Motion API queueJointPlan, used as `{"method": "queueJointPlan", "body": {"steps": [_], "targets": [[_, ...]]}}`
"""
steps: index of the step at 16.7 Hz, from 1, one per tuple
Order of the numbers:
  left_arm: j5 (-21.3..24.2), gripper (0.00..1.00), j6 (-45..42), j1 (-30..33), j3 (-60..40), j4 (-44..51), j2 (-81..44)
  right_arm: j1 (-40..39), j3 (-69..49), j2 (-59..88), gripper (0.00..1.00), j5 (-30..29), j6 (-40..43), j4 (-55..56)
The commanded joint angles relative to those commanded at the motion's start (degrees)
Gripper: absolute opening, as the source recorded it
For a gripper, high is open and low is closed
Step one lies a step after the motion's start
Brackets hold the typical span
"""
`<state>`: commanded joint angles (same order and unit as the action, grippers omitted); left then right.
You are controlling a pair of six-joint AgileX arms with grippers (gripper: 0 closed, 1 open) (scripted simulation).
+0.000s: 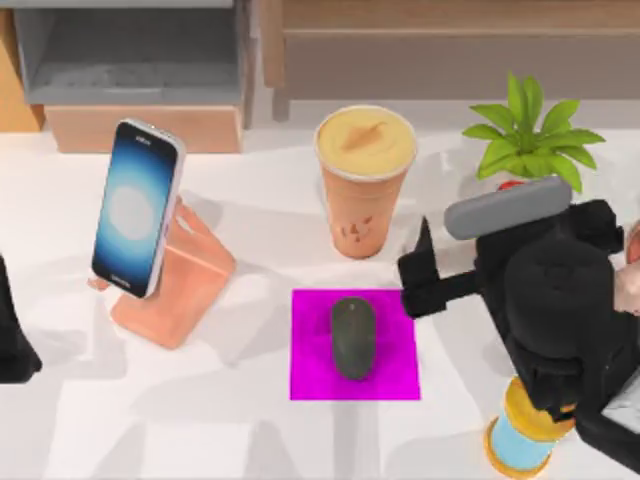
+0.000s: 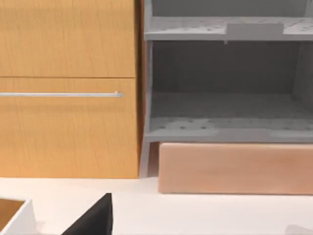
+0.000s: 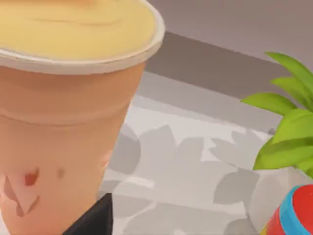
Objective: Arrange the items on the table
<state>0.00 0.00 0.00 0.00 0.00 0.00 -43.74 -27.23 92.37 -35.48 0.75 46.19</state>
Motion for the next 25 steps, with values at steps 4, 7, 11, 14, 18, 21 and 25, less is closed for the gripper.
{"method": "queueJointPlan", "body": {"steps": [4, 7, 11, 14, 18, 21, 25], "targets": [[0.0, 1.0, 0.0, 0.0, 0.0, 0.0, 0.0, -6.7, -9.3, 19.8, 1.0, -8.0, -0.2, 13.2], [0.0, 1.0, 0.0, 0.0, 0.0, 0.0, 0.0, -8.8, -16.4, 30.7, 1.0, -13.2, -0.6, 22.3], [0.0, 1.0, 0.0, 0.0, 0.0, 0.0, 0.0, -8.5, -23.8, 38.8, 1.0, -17.9, -1.0, 31.0], [0.0, 1.0, 0.0, 0.0, 0.0, 0.0, 0.0, -8.1, -25.6, 40.5, 1.0, -18.8, -1.2, 33.0], [0.0, 1.0, 0.0, 0.0, 0.0, 0.0, 0.0, -8.3, -25.4, 40.3, 1.0, -18.7, -1.2, 32.9], [0.0, 1.0, 0.0, 0.0, 0.0, 0.0, 0.0, -7.5, -27.2, 40.7, 1.0, -18.1, -1.0, 31.8], [0.0, 1.0, 0.0, 0.0, 0.0, 0.0, 0.0, -4.9, -30.4, 42.2, 1.0, -15.6, -1.0, 30.1]]}}
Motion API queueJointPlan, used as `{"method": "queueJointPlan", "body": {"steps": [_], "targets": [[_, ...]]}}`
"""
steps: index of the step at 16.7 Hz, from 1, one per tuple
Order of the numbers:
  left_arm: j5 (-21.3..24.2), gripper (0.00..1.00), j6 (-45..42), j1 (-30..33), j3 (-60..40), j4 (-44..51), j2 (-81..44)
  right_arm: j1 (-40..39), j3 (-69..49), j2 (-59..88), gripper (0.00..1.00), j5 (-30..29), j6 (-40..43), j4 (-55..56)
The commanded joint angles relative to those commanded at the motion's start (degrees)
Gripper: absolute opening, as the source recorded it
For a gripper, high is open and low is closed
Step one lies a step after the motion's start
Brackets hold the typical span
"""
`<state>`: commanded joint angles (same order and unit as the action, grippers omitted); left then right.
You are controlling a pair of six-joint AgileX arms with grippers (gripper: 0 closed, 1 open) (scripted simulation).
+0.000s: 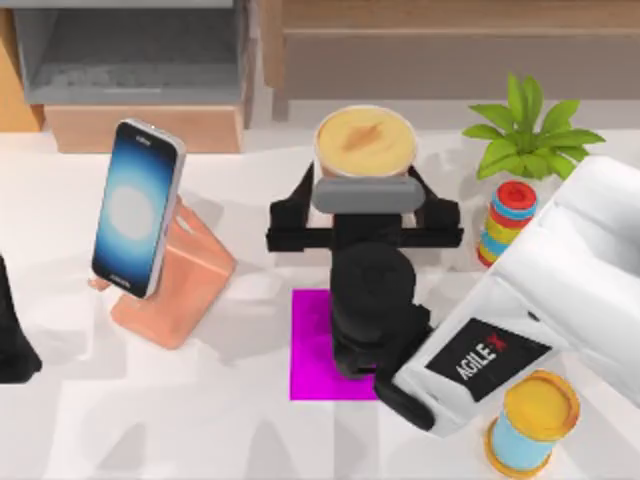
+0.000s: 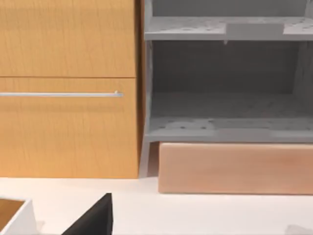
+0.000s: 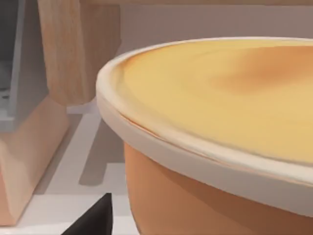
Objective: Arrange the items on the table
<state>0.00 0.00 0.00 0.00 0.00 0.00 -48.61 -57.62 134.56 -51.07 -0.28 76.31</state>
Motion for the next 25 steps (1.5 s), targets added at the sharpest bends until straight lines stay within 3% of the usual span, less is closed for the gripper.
{"method": "queueJointPlan", "body": {"steps": [4, 17, 25], "targets": [[0.0, 1.0, 0.0, 0.0, 0.0, 0.0, 0.0, 0.3, -0.2, 0.2, 1.0, 0.3, 0.0, -0.1], [0.0, 1.0, 0.0, 0.0, 0.0, 0.0, 0.0, 0.3, -0.2, 0.2, 0.02, 0.3, 0.0, -0.1], [0.0, 1.0, 0.0, 0.0, 0.0, 0.0, 0.0, 0.3, -0.2, 0.2, 0.0, 0.3, 0.0, -0.1]]}}
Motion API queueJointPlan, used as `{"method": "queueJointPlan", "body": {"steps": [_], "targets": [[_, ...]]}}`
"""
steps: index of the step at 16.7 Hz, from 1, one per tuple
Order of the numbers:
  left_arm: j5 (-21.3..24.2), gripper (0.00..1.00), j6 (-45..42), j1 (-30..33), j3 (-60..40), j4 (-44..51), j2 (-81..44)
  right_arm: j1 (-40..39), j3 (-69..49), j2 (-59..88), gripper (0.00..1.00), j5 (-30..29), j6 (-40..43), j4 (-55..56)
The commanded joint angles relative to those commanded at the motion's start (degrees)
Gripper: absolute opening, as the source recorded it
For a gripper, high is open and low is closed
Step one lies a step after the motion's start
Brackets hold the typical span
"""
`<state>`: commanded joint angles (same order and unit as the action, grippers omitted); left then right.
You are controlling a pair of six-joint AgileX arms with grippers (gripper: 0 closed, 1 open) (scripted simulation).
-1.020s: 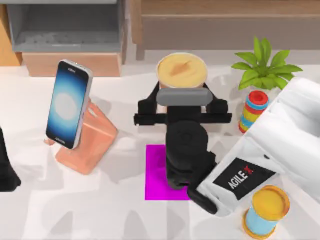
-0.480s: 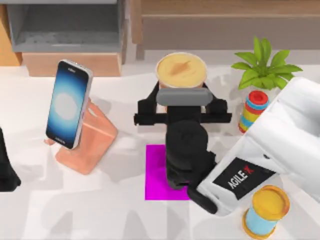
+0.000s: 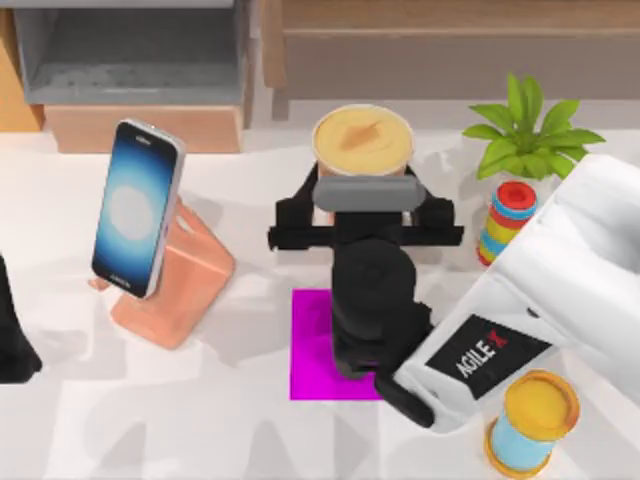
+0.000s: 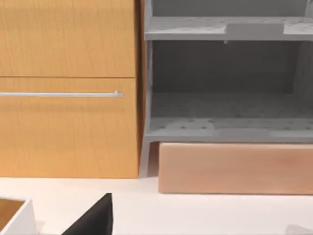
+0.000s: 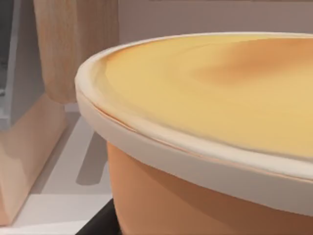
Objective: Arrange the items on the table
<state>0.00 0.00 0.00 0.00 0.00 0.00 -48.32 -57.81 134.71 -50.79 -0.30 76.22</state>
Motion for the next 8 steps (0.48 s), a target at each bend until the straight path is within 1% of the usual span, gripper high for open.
{"method": "queueJointPlan", "body": {"steps": [8], "targets": [[0.0, 1.0, 0.0, 0.0, 0.0, 0.0, 0.0, -0.2, 0.3, -2.1, 0.0, 0.0, -0.1, -1.8]]}}
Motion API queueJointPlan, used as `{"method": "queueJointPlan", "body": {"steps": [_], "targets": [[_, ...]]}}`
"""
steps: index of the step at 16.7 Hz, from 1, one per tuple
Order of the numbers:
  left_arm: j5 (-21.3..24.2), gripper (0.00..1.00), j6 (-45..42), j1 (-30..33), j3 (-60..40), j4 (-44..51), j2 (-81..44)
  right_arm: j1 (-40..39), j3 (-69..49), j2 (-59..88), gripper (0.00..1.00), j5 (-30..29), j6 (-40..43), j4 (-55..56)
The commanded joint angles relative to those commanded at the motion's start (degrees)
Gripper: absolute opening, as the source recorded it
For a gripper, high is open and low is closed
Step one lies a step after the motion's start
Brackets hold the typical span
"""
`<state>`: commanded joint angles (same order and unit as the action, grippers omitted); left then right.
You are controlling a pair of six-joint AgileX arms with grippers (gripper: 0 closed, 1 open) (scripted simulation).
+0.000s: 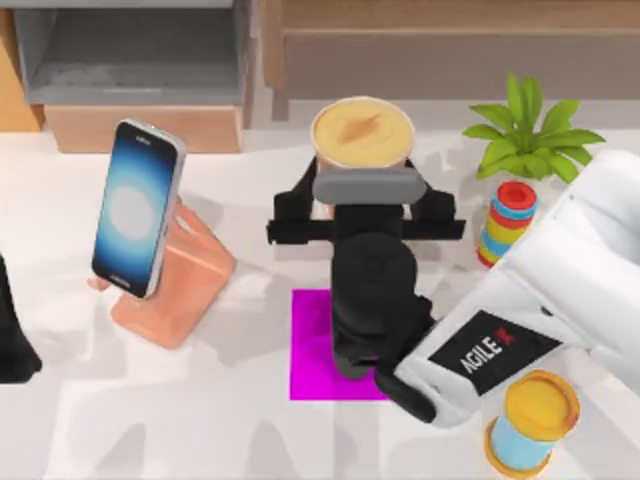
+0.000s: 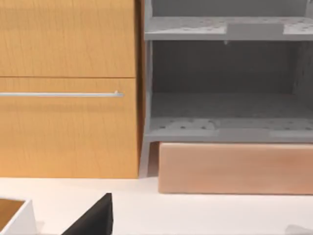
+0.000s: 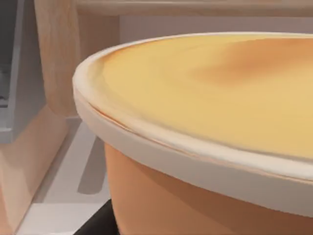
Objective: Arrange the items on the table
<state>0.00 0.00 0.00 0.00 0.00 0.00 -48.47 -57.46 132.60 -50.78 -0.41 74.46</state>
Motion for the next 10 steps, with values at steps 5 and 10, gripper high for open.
{"method": "queueJointPlan", "body": {"steps": [5, 10], "targets": [[0.0, 1.0, 0.0, 0.0, 0.0, 0.0, 0.0, 0.3, -0.7, -0.3, 0.0, 0.2, -0.2, 0.3], [0.0, 1.0, 0.0, 0.0, 0.0, 0.0, 0.0, 6.6, -4.7, -8.3, 0.0, 4.4, -0.8, -1.1]]}}
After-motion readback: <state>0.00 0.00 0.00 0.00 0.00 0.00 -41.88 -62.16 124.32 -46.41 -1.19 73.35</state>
